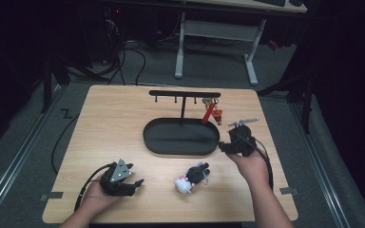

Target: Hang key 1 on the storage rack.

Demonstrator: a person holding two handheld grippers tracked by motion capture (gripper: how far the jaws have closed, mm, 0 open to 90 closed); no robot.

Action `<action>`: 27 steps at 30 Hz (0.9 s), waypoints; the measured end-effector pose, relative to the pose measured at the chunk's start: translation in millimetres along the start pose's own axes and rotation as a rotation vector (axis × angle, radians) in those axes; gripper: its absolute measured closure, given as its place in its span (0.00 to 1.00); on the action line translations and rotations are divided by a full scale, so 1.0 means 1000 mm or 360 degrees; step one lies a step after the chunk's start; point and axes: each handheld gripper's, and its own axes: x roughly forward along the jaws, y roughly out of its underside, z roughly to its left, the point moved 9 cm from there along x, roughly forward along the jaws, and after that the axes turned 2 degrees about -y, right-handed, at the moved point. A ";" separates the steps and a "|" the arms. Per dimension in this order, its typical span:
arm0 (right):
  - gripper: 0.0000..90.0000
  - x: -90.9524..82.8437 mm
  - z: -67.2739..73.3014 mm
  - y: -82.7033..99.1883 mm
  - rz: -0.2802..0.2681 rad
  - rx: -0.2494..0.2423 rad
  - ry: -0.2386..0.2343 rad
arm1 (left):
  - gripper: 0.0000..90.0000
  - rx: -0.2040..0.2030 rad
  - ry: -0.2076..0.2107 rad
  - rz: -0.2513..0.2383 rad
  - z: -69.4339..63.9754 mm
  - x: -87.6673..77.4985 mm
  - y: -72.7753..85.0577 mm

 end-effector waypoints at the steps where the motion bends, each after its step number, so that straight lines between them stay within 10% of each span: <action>1: 0.52 -0.002 0.002 0.010 -0.0044 0.0011 -0.0010 | 0.34 -0.0002 0.0000 -0.0009 -0.001 -0.001 -0.001; 12: 0.53 0.000 0.015 0.102 -0.0391 0.0097 -0.0041 | 0.43 -0.0092 0.0013 -0.0099 -0.013 -0.004 -0.015; 23: 0.68 -0.003 0.016 0.111 -0.0401 0.0066 -0.0061 | 0.86 -0.0090 0.0046 -0.0087 -0.040 0.009 -0.032; 27: 0.95 -0.007 0.023 0.115 -0.0379 0.0037 -0.0064 | 0.95 -0.0092 0.0039 -0.0096 -0.049 0.021 -0.046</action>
